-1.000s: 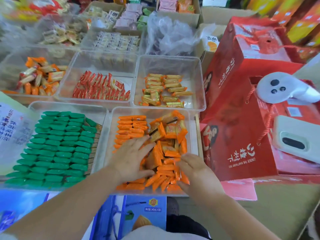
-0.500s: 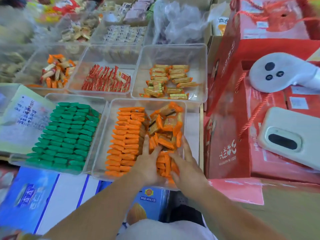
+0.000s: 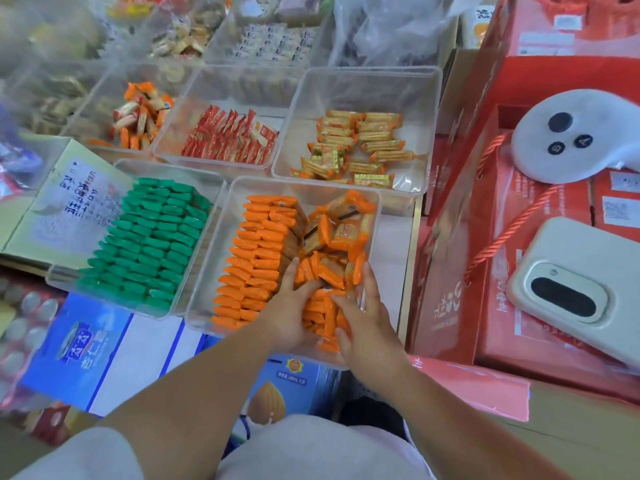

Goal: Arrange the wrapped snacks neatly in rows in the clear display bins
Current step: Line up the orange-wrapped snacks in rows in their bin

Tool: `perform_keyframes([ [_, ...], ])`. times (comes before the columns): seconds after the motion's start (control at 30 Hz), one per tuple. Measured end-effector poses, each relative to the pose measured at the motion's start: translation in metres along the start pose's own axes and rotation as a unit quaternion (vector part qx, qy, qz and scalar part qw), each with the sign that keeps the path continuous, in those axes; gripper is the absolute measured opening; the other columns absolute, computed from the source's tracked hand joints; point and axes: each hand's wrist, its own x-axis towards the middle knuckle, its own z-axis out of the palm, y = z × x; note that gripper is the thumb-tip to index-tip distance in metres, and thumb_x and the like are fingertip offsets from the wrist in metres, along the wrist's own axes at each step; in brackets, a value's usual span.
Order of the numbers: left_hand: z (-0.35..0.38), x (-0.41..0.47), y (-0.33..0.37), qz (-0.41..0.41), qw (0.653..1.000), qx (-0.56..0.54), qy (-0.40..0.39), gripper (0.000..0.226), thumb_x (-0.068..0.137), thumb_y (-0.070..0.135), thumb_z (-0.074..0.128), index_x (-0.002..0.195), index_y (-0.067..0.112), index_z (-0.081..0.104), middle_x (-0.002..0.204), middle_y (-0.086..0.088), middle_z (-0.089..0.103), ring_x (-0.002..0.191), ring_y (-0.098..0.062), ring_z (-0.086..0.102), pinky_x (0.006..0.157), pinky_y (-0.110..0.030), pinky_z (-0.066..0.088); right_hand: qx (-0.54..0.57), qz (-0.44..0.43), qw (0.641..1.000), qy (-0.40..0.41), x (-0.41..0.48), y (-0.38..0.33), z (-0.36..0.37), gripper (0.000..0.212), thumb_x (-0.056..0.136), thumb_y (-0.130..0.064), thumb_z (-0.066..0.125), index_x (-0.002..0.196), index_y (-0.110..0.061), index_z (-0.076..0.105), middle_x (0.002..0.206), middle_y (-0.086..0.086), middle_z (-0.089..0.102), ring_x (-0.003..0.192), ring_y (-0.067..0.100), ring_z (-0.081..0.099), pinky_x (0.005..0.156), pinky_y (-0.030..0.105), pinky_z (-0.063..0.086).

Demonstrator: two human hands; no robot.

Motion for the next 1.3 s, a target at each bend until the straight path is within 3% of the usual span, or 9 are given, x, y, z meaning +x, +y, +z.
perform_keyframes([
  [0.13,-0.002,0.002,-0.006,-0.001,1.0,-0.017,-0.018,0.102,0.073,0.029,0.089,0.152,0.044,0.026,0.159,0.005,-0.039,0.154,-0.029,0.014,0.117,-0.034,0.031,0.003,-0.006,1.0,0.001,0.001,0.002,0.002,0.061,0.093,-0.02,0.065,0.146,-0.039,0.041,0.156,-0.02,-0.037,0.143,0.022,0.028,0.097,0.037,0.05],
  [0.3,-0.003,0.005,-0.007,-0.003,0.999,-0.005,-0.052,0.101,0.079,0.025,0.083,0.152,0.046,0.018,0.155,0.004,-0.045,0.147,-0.035,0.03,0.108,-0.036,0.042,0.001,-0.01,1.0,0.011,0.001,0.002,0.003,0.059,0.092,-0.021,0.066,0.145,-0.036,0.043,0.158,-0.016,-0.035,0.143,0.025,0.029,0.092,0.04,0.055],
  [0.47,0.0,0.007,-0.001,-0.017,0.998,0.021,-0.063,0.109,0.073,0.023,0.084,0.153,0.044,0.013,0.153,0.0,-0.049,0.123,-0.037,0.057,0.094,-0.037,0.05,0.005,-0.009,1.0,0.022,-0.001,0.001,0.004,0.061,0.091,-0.019,0.068,0.143,-0.04,0.042,0.16,-0.016,-0.032,0.139,0.021,0.034,0.087,0.032,0.053],
  [0.6,0.001,0.011,0.001,-0.017,0.996,0.04,-0.077,0.113,0.072,0.026,0.084,0.152,0.048,0.008,0.15,0.001,-0.053,0.111,-0.036,0.063,0.089,-0.036,0.051,0.002,-0.004,1.0,0.025,-0.001,0.001,0.004,0.063,0.091,-0.017,0.068,0.144,-0.04,0.043,0.161,-0.017,-0.031,0.138,0.022,0.035,0.082,0.035,0.058],
  [0.77,-0.002,0.009,-0.004,0.015,0.995,0.046,-0.092,0.115,0.076,0.03,0.085,0.146,0.057,-0.001,0.148,0.002,-0.054,0.133,-0.038,0.049,0.105,-0.042,0.047,0.006,0.01,1.0,0.008,-0.001,-0.002,0.0,0.065,0.092,-0.017,0.066,0.146,-0.042,0.039,0.157,-0.022,-0.035,0.142,0.019,0.031,0.086,0.037,0.058],
  [0.9,-0.009,0.013,-0.005,0.023,0.994,0.034,-0.106,0.11,0.073,0.036,0.083,0.146,0.058,0.004,0.153,0.004,-0.048,0.148,-0.04,0.028,0.113,-0.045,0.04,0.009,0.009,1.0,0.005,-0.001,-0.004,-0.002,0.064,0.093,-0.017,0.065,0.147,-0.041,0.039,0.156,-0.022,-0.036,0.143,0.019,0.028,0.089,0.035,0.056],
  [1.03,-0.019,0.021,-0.006,0.022,0.992,0.008,-0.125,0.105,0.072,0.032,0.081,0.152,0.05,0.015,0.16,-0.002,-0.037,0.153,-0.035,0.016,0.11,-0.03,0.035,0.004,0.011,1.0,0.004,-0.001,-0.004,-0.002,0.064,0.094,-0.017,0.064,0.148,-0.039,0.039,0.156,-0.021,-0.036,0.143,0.02,0.029,0.09,0.035,0.055],
  [1.13,-0.017,0.02,-0.003,0.015,0.994,-0.005,-0.111,0.102,0.072,0.029,0.08,0.15,0.049,0.018,0.16,-0.001,-0.037,0.152,-0.035,0.018,0.108,-0.029,0.036,0.001,0.011,1.0,0.01,-0.001,-0.003,-0.001,0.063,0.093,-0.017,0.064,0.148,-0.038,0.04,0.157,-0.021,-0.035,0.141,0.02,0.031,0.089,0.034,0.055],
  [1.3,0.005,0.01,0.005,0.01,0.997,-0.018,-0.069,0.103,0.069,0.035,0.083,0.149,0.043,0.018,0.153,-0.002,-0.048,0.14,-0.04,0.041,0.102,-0.039,0.047,0.002,0.012,1.0,0.015,0.0,-0.002,0.002,0.061,0.092,-0.016,0.063,0.145,-0.039,0.043,0.158,-0.021,-0.033,0.141,0.022,0.033,0.091,0.036,0.055],
])
